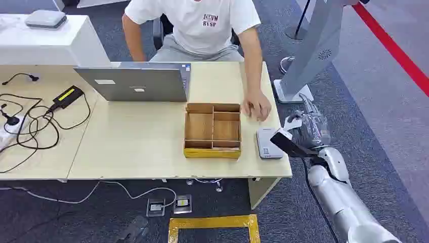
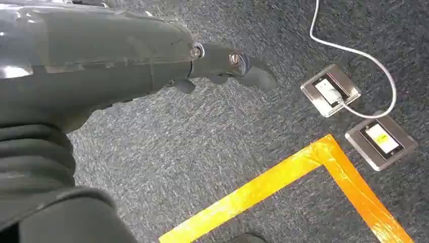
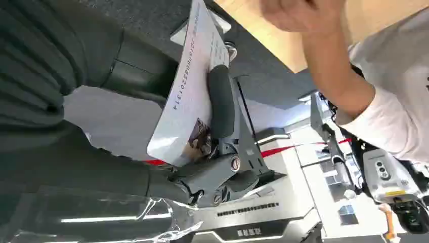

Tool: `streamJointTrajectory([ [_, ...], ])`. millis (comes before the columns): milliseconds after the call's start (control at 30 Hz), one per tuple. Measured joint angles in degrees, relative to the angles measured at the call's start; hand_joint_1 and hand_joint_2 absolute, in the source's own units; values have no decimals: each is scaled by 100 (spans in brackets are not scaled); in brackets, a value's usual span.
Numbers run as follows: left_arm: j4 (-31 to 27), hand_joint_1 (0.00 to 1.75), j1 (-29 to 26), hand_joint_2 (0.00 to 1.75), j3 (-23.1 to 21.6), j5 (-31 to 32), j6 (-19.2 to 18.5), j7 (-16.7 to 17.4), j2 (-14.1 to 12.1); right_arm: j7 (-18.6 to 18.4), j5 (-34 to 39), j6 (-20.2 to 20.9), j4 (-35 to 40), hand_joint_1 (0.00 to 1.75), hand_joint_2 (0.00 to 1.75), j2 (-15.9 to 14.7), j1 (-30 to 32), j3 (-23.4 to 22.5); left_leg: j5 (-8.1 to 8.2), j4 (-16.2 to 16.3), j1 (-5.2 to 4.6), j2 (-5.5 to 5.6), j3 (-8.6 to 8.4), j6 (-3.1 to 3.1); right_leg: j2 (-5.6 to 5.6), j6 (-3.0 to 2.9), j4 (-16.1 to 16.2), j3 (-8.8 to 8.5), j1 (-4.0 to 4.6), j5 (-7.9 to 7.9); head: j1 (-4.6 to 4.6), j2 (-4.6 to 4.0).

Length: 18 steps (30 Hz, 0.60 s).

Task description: Pass the card to the sensor for recognition and then transmit it.

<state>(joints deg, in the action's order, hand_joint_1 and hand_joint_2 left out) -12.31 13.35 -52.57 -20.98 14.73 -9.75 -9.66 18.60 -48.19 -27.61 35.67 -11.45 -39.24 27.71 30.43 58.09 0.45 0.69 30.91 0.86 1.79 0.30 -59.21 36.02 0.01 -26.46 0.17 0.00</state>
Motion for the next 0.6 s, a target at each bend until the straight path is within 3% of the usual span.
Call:
streamJointTrajectory([
  [200,0,0,0,0,0,0,0,0,0,0,20,28,0,175,175,0,4,0,0,0,0,0,0,0,0,0,0,0,0,0,0,0],
  [600,0,0,0,0,0,-61,-2,2,0,-190,-4,496,-94,175,175,17,419,133,1,0,1,1,2,0,-4,-2,0,0,2,-8,0,0],
])
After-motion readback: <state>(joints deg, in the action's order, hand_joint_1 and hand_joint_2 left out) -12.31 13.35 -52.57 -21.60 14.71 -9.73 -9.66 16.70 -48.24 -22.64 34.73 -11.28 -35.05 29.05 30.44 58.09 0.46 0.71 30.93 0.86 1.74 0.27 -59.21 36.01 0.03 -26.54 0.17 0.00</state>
